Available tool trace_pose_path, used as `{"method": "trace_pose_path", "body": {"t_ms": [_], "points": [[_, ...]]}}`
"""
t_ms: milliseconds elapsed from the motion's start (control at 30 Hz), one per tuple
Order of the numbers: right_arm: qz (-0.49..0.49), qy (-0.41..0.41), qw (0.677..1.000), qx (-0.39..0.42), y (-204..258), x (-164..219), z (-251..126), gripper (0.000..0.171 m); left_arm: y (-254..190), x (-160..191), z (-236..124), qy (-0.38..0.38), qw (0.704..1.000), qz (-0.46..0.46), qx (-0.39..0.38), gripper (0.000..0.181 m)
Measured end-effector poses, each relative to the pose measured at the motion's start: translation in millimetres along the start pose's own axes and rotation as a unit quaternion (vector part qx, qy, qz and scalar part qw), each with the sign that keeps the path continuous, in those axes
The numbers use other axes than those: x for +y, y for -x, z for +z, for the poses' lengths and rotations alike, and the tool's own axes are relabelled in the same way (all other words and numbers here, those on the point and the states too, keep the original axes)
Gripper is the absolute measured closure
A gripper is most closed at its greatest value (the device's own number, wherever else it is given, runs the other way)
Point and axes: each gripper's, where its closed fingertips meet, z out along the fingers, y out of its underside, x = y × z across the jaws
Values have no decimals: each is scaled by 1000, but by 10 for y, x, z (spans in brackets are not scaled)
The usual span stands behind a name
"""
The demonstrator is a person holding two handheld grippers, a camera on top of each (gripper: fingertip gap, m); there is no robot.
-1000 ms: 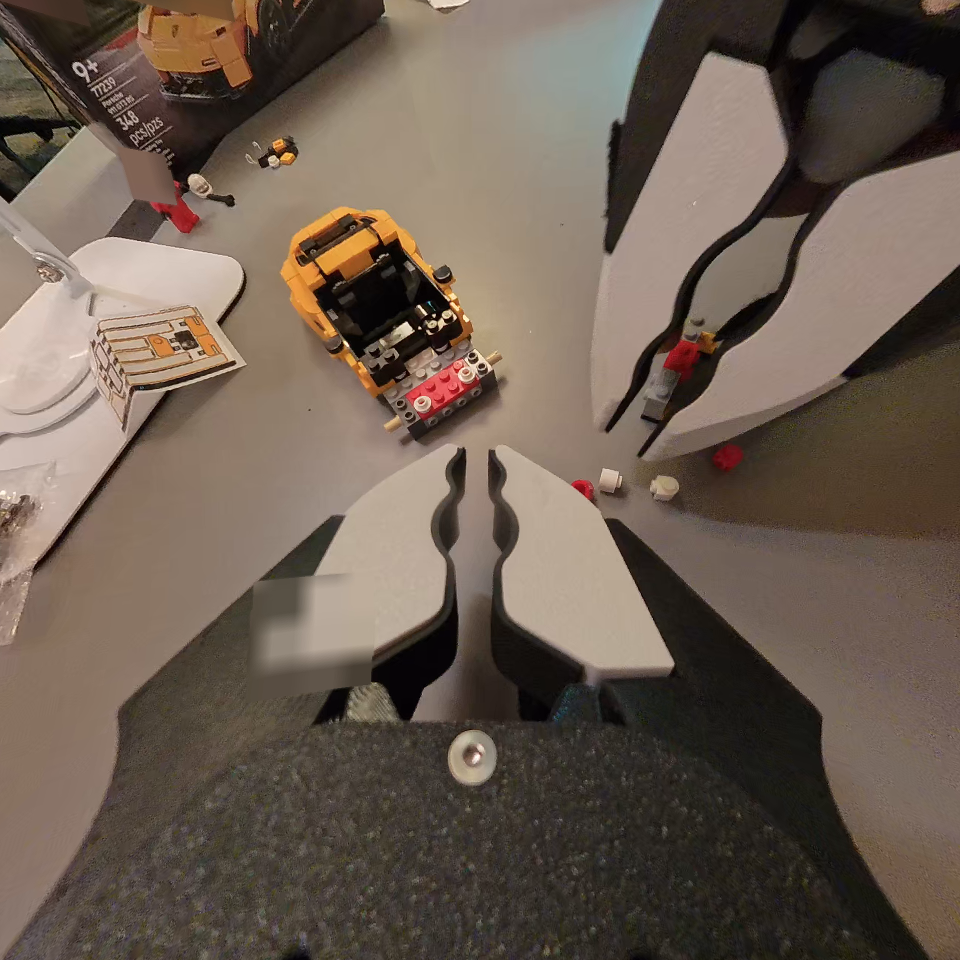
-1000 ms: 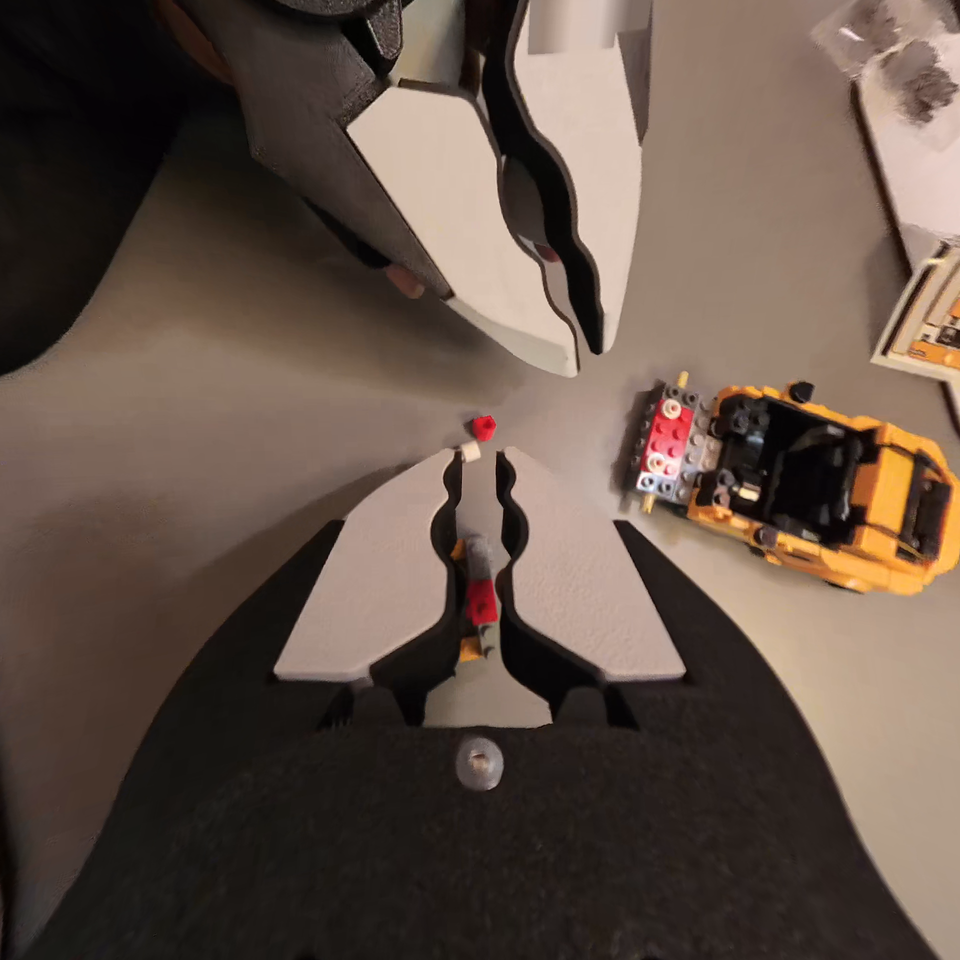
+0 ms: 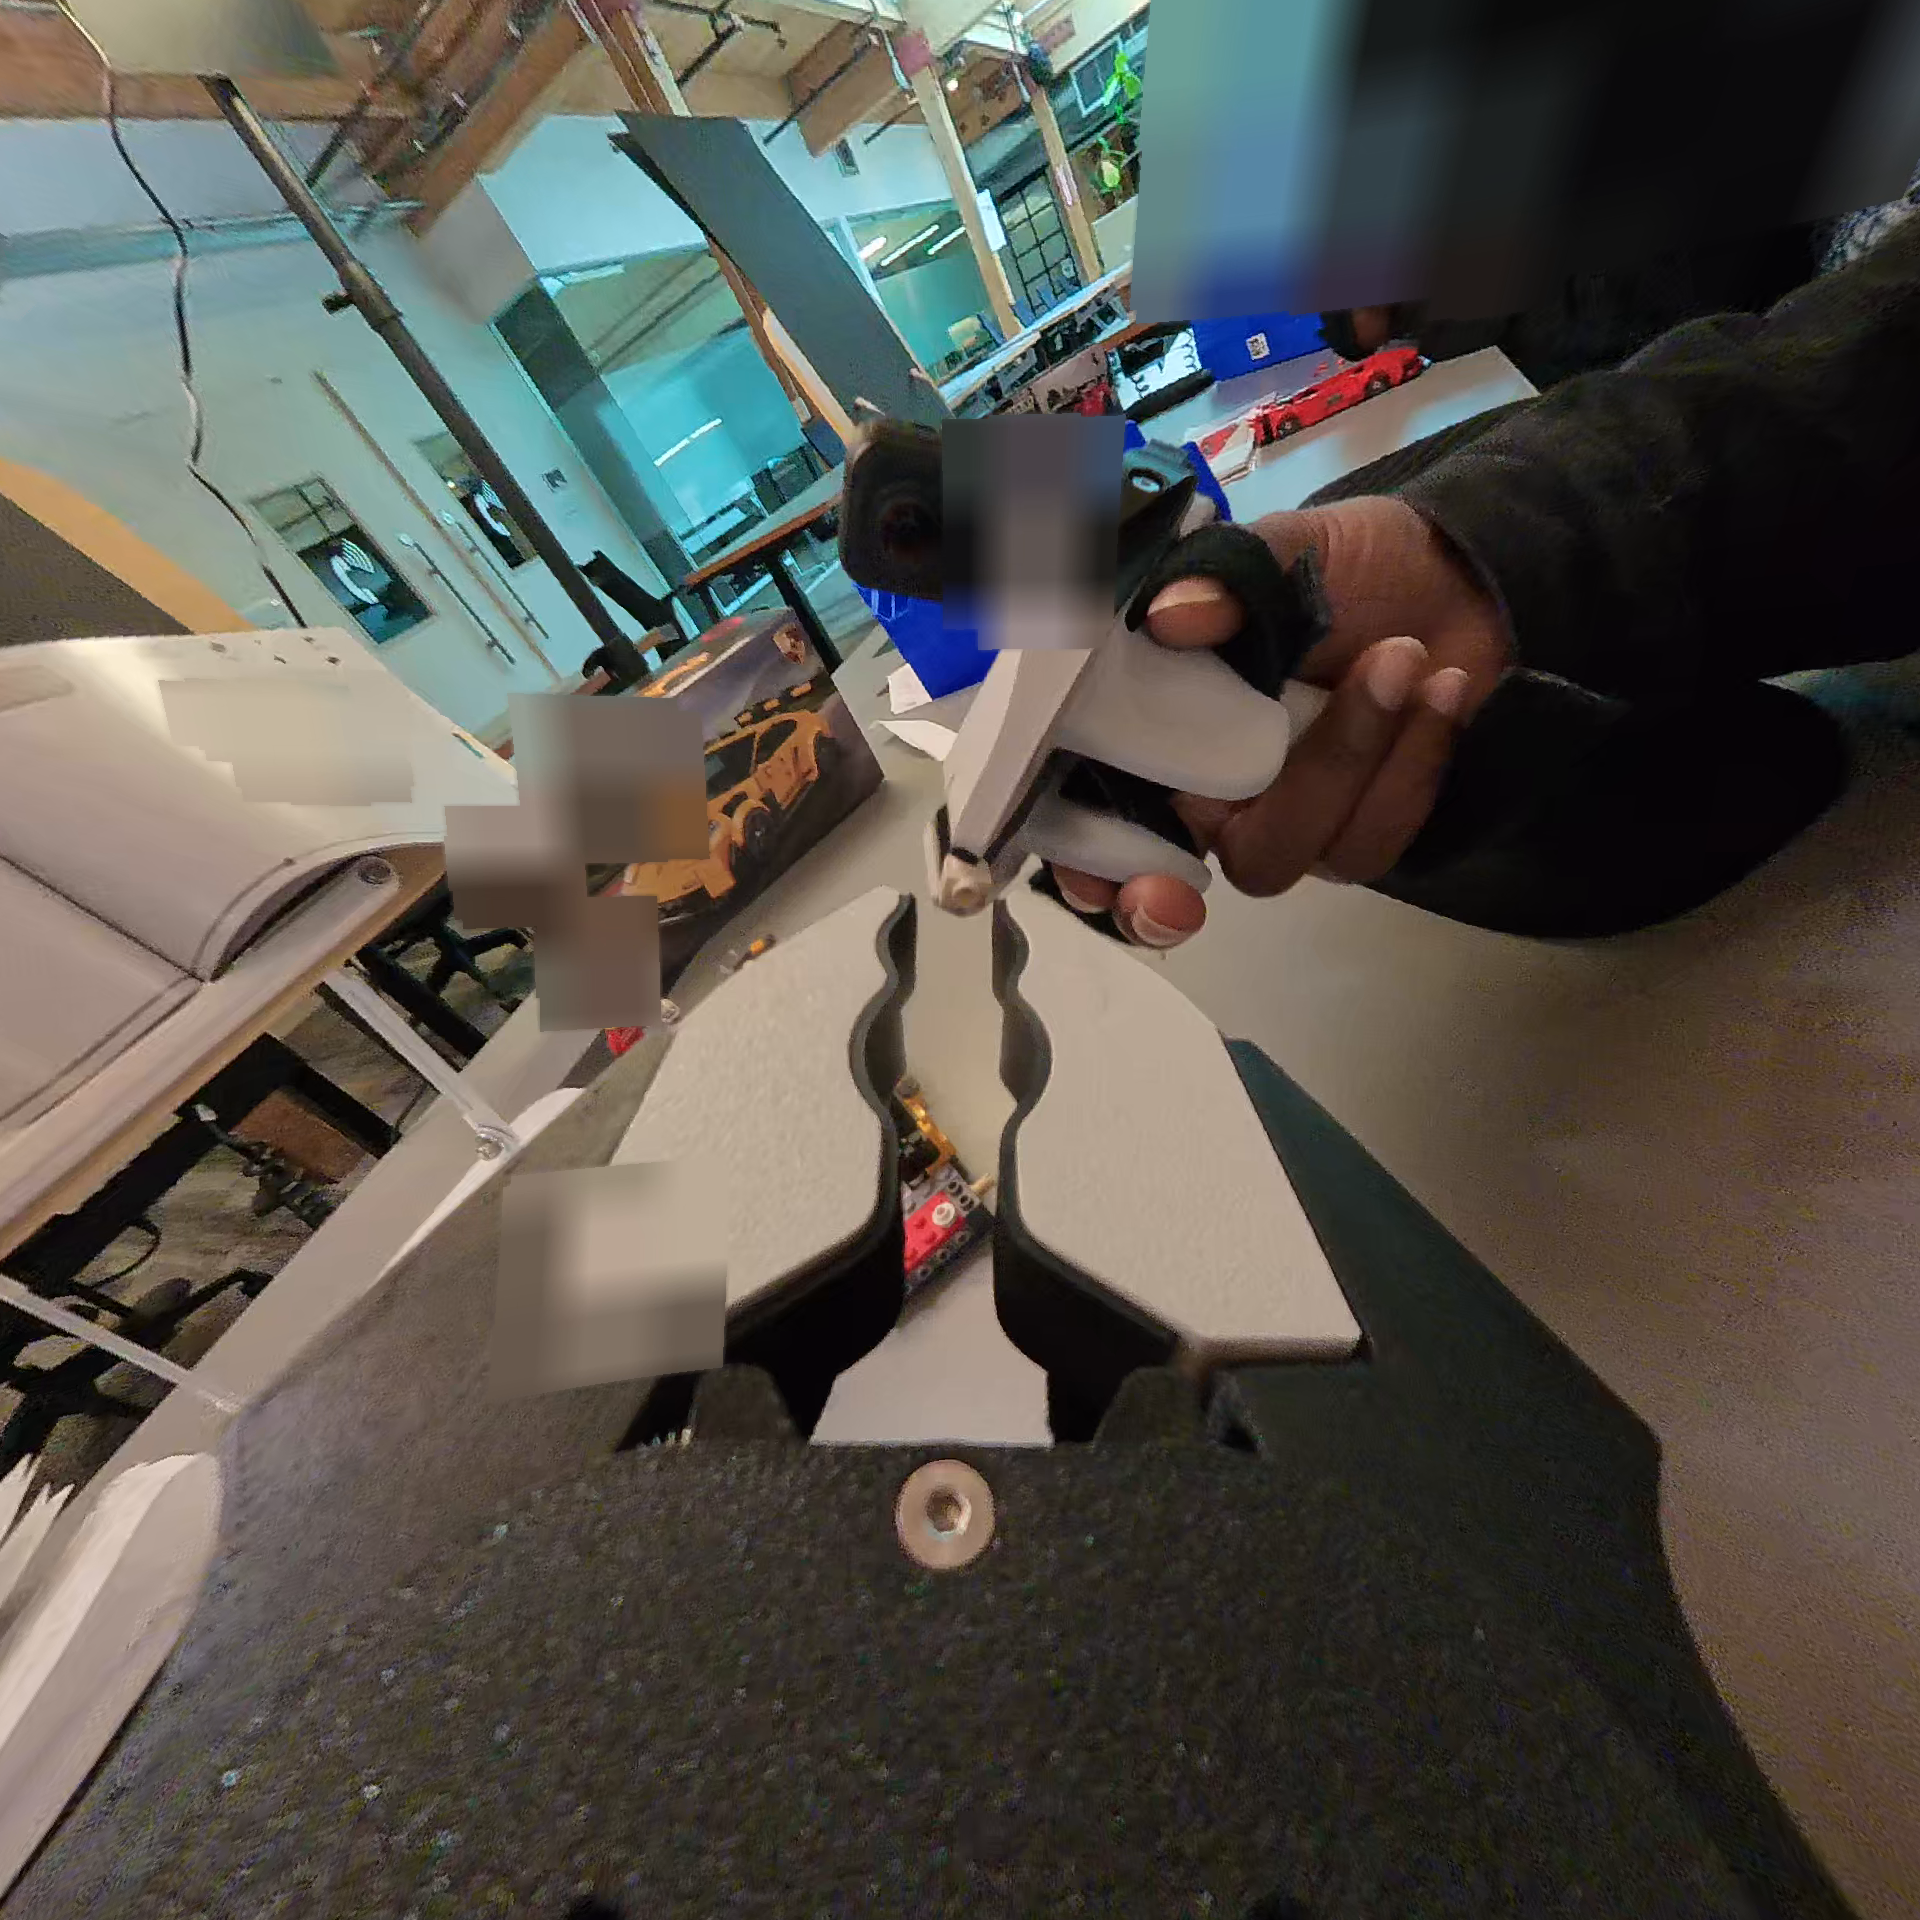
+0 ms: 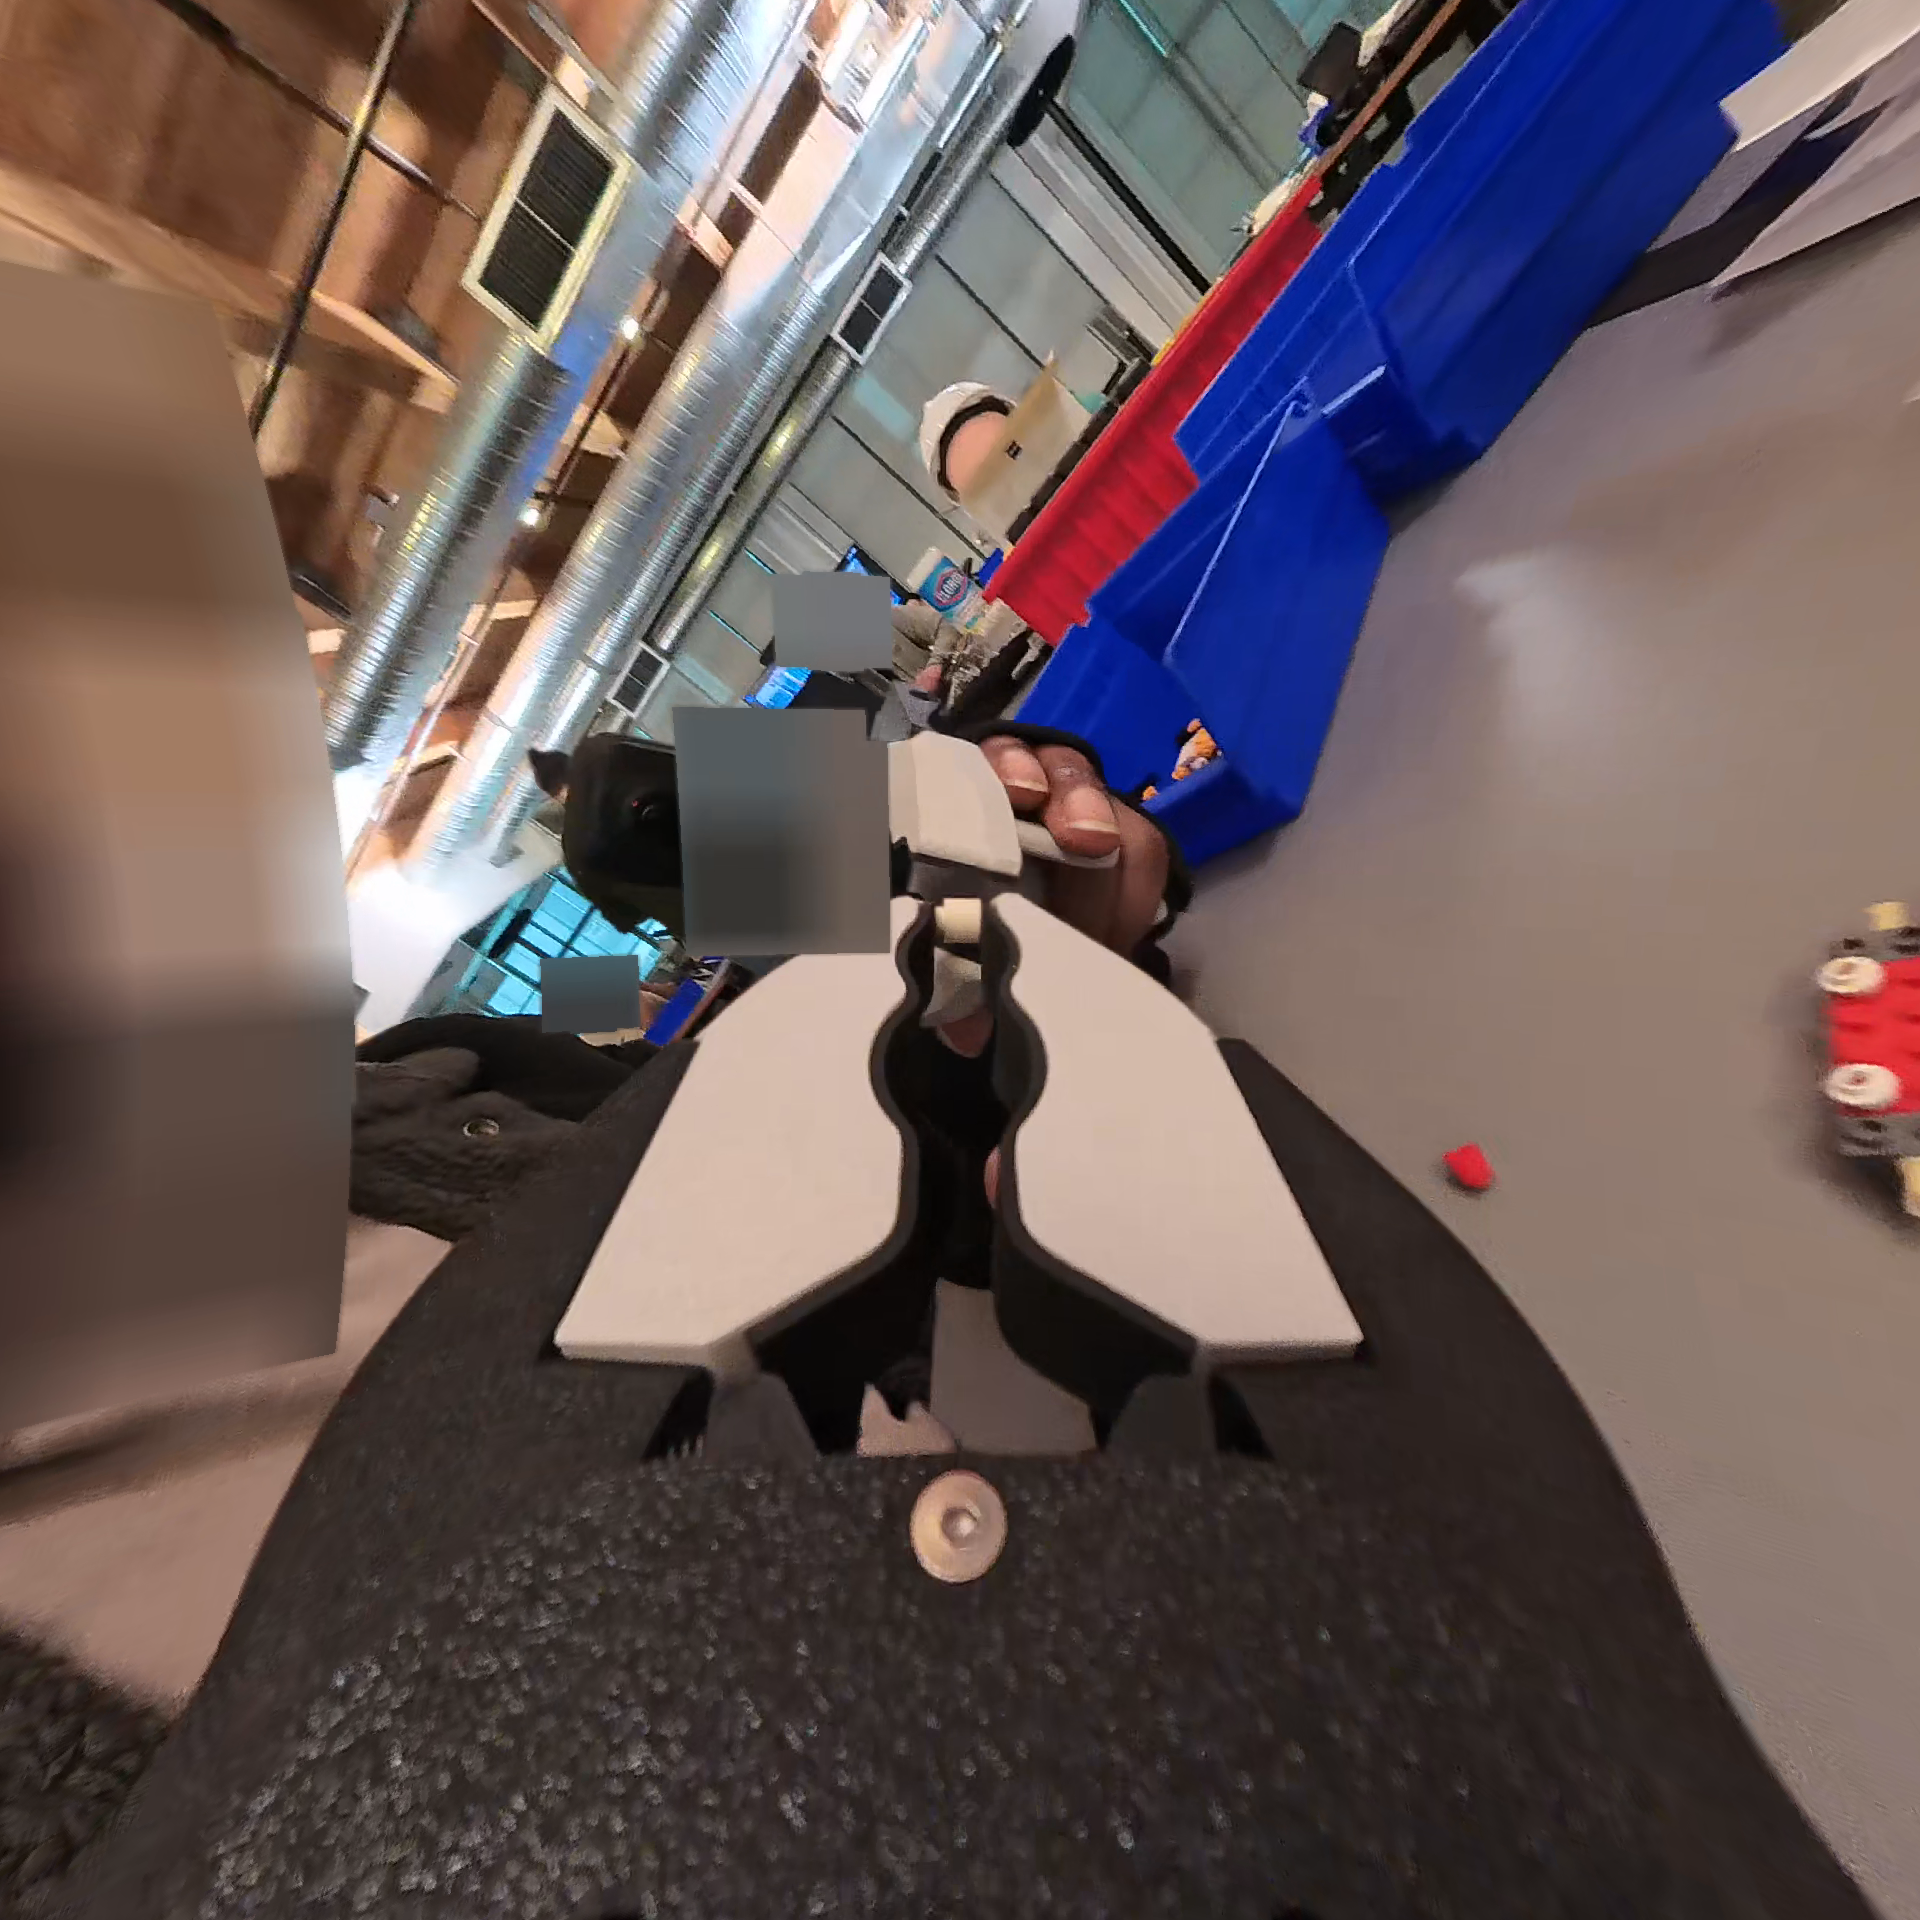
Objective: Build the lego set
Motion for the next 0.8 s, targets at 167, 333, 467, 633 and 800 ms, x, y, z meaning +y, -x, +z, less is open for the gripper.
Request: {"method": "trace_pose_path", "body": {"t_ms": [167,333,467,633,800], "points": [[1,3,1000,-22,56,11,56,163,-5,-52,-44,-18,1000,-8,10,172],[2,7,1000,-28,49,33,34,163,-28,-41,-49,-19,1000,-8,19,173],[-1,4,1000,-23,27,37,5,163,-33,-25,-47,-17,1000,-7,20,173],[4,-13,1000,-17,-6,2,-37,163,1,-25,-59,-19,1000,-5,9,181],[19,-43,999,-21,-33,-51,-44,164,-3,-23,-53,-20,1000,-2,7,174]]}}
